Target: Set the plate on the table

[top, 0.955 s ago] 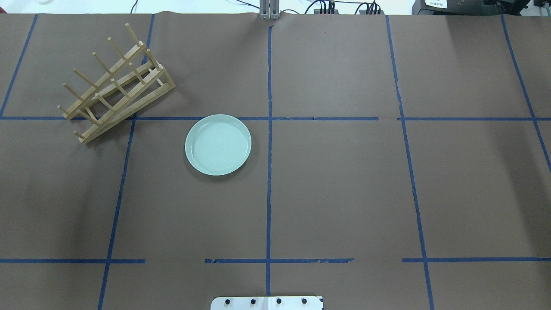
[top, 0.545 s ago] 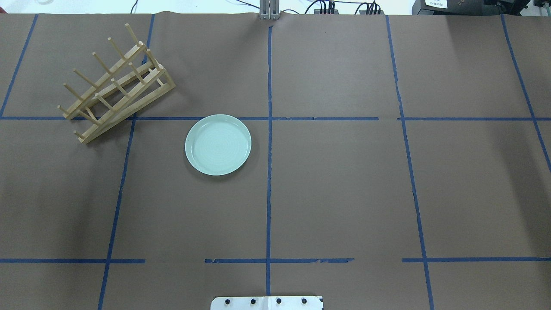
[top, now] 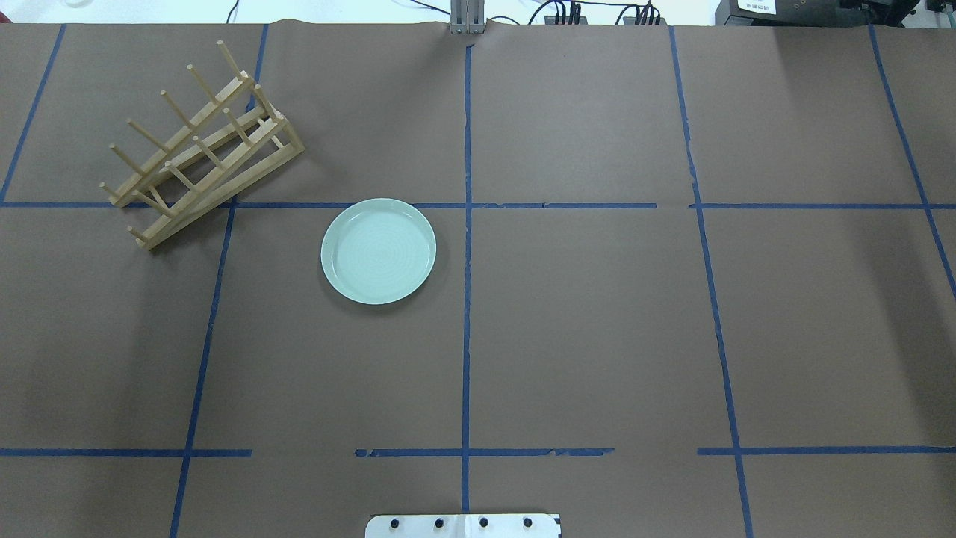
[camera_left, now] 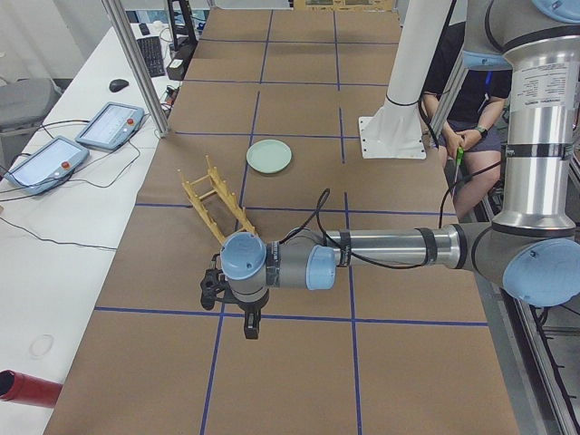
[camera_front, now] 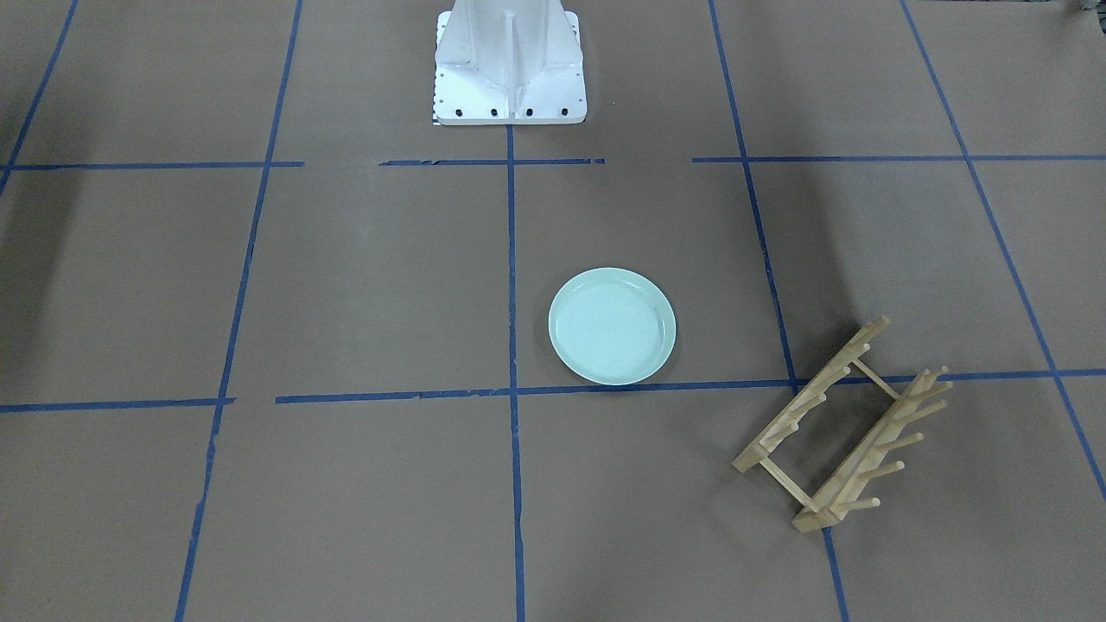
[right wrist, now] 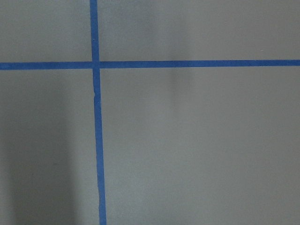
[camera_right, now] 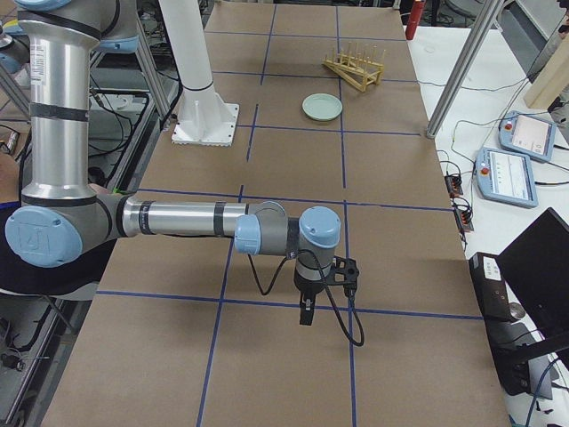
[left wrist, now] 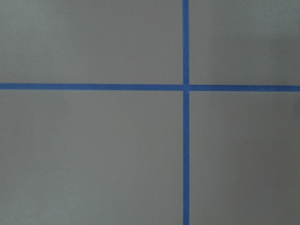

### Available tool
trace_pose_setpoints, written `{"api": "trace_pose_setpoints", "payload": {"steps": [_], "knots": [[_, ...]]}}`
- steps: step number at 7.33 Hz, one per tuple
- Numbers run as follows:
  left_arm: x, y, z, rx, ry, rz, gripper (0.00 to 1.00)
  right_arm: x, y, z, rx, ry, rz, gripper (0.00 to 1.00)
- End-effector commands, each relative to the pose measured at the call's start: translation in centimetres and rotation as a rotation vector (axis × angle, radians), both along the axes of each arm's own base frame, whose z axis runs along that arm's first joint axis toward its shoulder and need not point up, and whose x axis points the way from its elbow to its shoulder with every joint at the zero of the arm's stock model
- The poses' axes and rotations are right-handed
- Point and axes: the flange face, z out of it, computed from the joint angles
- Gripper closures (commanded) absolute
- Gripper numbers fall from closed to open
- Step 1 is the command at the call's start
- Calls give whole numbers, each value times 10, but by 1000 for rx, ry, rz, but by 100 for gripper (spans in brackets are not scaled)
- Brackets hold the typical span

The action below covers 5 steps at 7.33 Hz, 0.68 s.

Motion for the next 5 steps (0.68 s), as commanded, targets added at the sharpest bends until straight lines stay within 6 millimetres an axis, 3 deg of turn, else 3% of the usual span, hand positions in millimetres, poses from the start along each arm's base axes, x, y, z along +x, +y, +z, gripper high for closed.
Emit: {"api": "trace_pose_setpoints", "payload": {"steps": [1, 5], "knots": [[-3, 5, 3, -10, 1, -7, 0, 0, 0, 0, 1, 0, 0, 0], [-2, 1, 0, -4, -4, -8, 0, 0, 0, 0, 1, 0, 0, 0]]}}
